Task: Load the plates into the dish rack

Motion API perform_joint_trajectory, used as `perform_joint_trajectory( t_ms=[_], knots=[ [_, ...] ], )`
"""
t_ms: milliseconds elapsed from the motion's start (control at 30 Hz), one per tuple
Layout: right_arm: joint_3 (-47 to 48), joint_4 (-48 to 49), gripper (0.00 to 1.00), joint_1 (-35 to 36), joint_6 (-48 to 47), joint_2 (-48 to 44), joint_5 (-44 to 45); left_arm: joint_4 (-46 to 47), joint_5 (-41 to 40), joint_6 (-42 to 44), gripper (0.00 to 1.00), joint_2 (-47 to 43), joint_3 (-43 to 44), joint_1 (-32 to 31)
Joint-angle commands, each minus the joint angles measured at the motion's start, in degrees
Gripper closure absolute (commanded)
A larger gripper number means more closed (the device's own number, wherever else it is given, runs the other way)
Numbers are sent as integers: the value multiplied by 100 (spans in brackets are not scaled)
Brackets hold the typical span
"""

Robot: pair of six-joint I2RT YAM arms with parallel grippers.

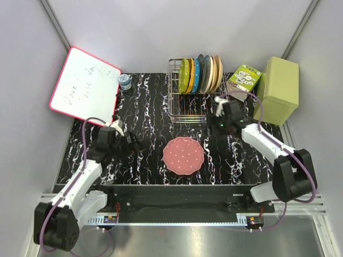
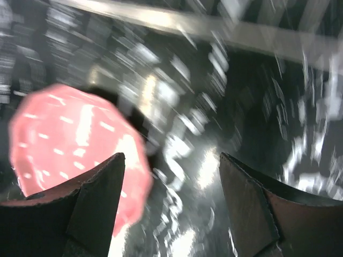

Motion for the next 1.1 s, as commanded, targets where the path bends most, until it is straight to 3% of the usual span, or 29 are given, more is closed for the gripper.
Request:
perform_joint_trajectory(
  t_ms=[0, 67, 233, 333, 700, 1067],
  knots=[
    [-777, 448, 15, -1157, 855, -156, -1879, 1219, 868, -268, 12, 509, 5, -182],
    [-927, 574, 9, -1283, 1075, -60, -2085, 1342, 929, -242, 14, 668, 75, -261],
    [-1322, 1180, 10, -1380, 1479, 309, -2752, 2079, 1210, -707, 20, 1257, -135, -411],
    [-1576, 1628, 11, -1388, 1768, 529, -3210, 2011, 1255, -480, 20, 1573, -48, -534],
    [-1991, 2454, 14, -1388, 2385, 1241, -3553, 1720, 1633, -259, 31, 3691, 1322, -1553],
    [-2167, 2560, 15, -1196, 2631, 1549, -3764, 1904, 1589, -435, 52, 4061, 1183, -1817]
  ],
)
